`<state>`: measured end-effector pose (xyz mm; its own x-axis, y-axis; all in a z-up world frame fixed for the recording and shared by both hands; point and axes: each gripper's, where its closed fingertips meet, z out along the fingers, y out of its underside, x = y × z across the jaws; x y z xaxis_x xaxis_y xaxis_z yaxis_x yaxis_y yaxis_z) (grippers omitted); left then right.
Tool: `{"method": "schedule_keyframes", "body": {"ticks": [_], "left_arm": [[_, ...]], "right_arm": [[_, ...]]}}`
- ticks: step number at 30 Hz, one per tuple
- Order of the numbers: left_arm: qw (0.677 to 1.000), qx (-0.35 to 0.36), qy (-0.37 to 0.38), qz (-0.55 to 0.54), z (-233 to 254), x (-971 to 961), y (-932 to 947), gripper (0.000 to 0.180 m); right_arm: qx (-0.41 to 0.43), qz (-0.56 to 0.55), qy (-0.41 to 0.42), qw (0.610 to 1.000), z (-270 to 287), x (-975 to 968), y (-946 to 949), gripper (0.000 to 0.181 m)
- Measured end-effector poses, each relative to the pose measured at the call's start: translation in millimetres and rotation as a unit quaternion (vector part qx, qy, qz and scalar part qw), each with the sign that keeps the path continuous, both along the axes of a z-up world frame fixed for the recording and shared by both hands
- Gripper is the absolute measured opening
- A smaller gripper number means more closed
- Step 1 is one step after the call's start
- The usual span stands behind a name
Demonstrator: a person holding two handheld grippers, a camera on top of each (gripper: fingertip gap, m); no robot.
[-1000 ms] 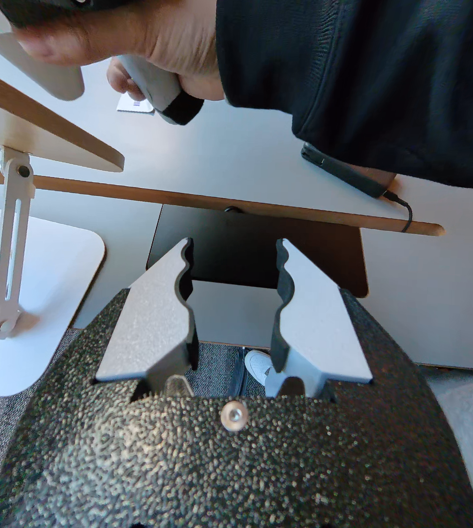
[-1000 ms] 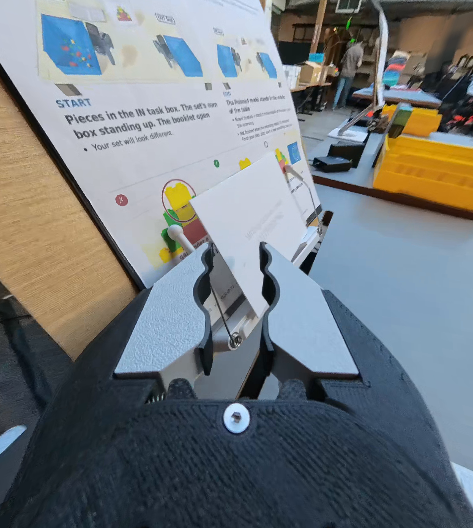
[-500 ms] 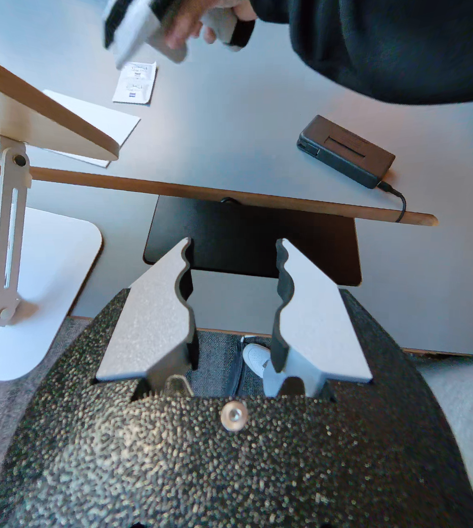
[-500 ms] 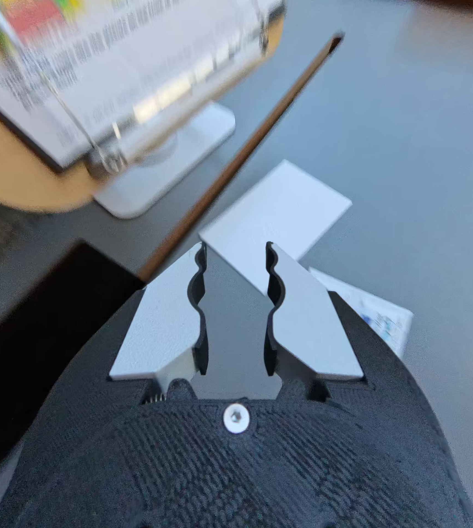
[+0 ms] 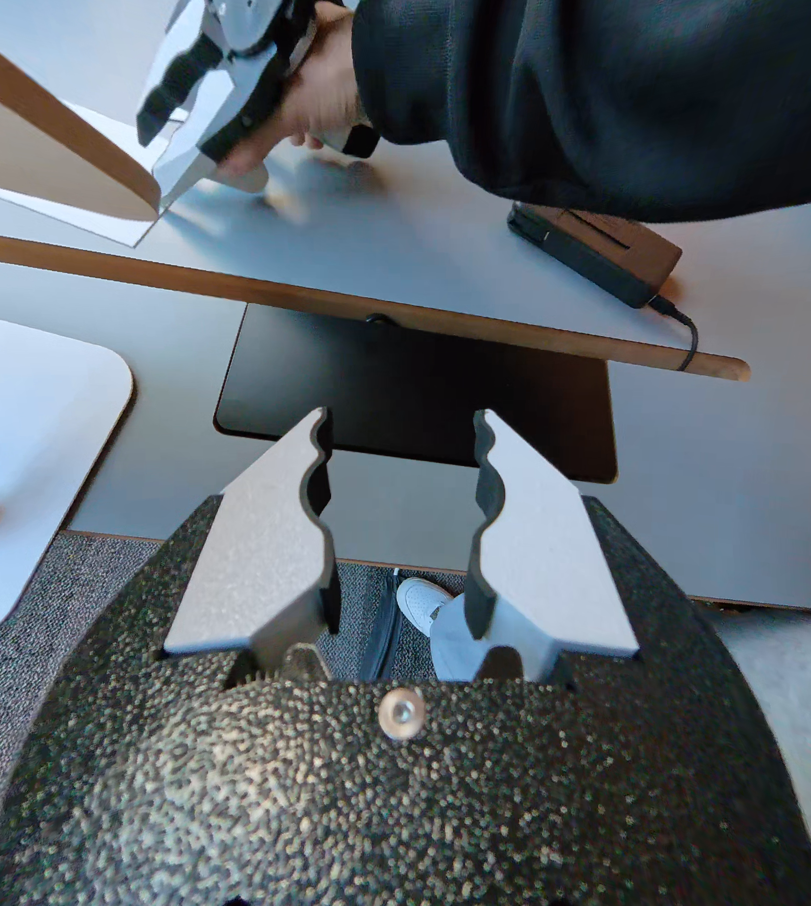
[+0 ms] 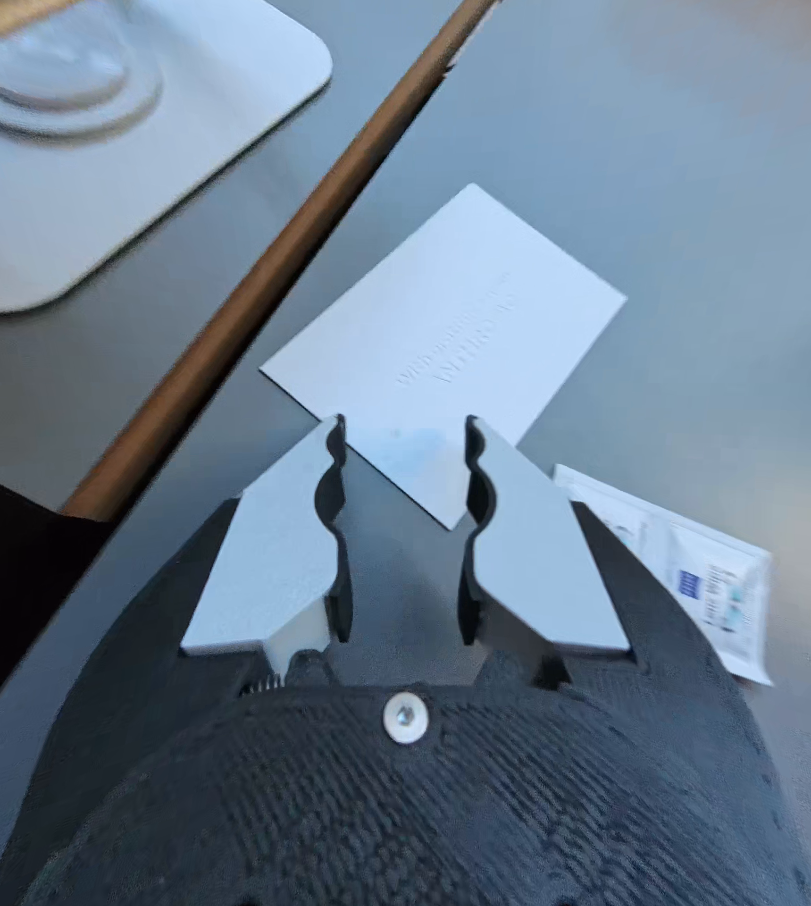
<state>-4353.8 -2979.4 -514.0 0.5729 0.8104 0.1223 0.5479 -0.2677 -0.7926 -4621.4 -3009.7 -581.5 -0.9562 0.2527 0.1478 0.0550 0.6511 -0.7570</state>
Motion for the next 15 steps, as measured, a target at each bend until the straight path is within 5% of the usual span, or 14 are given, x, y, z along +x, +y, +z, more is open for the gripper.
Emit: {"method": "schedule_keyframes", "body": {"ticks": [5,8,15], "left_arm": [[1.000,0.002,-0.009,0.005,-11,-1,-2,0.057],[1.000,0.007,-0.010,0.012,-11,-3,-3,0.057],[1.000,0.014,-0.009,0.023,-10,-4,-7,0.057]], "right_arm": [[0.003,0.019,-0.073,0.997,-4,14,-6,0.025],[0.022,0.079,-0.085,0.993,-6,37,-4,0.059],[0.046,0.121,-0.008,0.992,-1,53,1,0.050]]}}
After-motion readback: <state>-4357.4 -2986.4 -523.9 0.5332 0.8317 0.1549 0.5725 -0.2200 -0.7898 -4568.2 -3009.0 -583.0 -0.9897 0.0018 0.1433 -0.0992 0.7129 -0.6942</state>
